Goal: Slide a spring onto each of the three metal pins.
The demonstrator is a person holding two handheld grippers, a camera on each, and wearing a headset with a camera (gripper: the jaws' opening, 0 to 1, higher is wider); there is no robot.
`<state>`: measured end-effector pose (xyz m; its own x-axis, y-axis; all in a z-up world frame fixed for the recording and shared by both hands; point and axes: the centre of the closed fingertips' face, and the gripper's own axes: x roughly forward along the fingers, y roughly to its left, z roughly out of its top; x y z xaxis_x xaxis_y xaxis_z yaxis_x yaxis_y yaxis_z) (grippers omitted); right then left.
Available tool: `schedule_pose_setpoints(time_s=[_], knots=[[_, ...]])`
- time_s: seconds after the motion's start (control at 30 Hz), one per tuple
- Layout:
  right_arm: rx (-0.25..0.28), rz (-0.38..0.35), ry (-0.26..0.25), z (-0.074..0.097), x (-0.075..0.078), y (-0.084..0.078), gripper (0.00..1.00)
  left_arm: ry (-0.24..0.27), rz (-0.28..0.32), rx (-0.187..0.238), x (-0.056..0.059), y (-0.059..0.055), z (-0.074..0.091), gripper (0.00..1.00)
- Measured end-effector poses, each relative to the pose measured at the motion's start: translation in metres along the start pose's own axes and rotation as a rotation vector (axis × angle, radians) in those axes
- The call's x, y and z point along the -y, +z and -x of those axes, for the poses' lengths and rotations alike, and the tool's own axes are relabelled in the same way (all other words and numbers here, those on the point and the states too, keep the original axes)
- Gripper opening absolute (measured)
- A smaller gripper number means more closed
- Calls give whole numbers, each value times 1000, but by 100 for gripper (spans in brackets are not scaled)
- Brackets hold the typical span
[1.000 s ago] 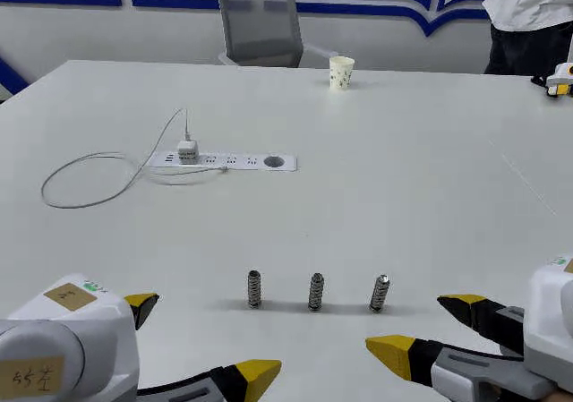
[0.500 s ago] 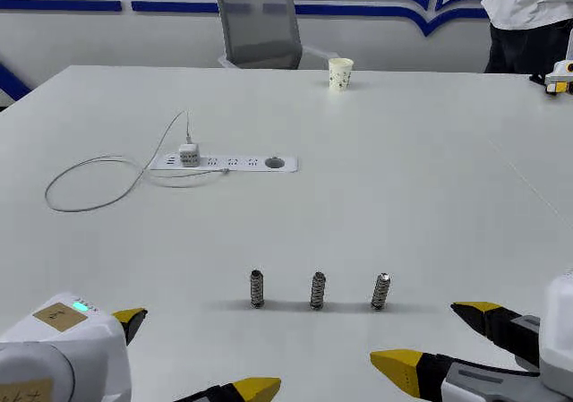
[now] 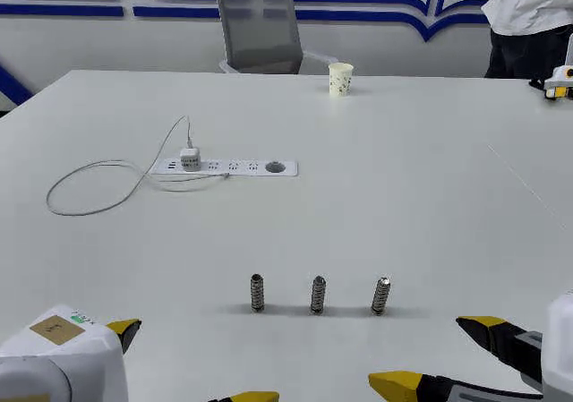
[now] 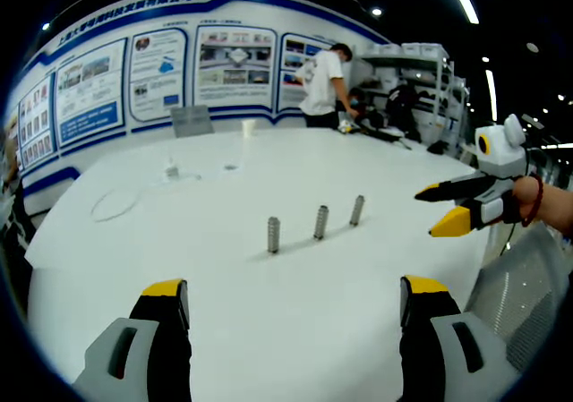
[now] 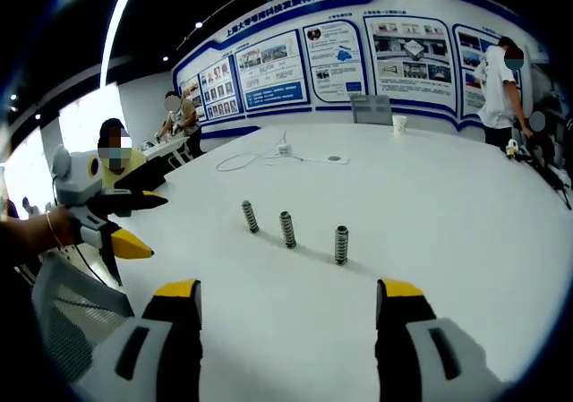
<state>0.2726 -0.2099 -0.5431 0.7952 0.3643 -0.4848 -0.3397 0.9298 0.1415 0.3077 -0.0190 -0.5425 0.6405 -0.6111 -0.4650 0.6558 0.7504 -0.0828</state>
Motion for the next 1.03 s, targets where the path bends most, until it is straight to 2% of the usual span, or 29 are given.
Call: schedule_pose_setpoints(time_s=[0.3, 0.47, 1.03], knots=[[4, -6, -17, 3, 2, -2, 88, 0, 7, 2, 2, -1, 2, 100], [-5, -3, -21, 4, 3, -4, 88, 0, 0, -11, 2, -4, 2, 100], [-11, 13, -24, 5, 3, -4, 88, -2, 2, 0, 2, 0, 1, 98]])
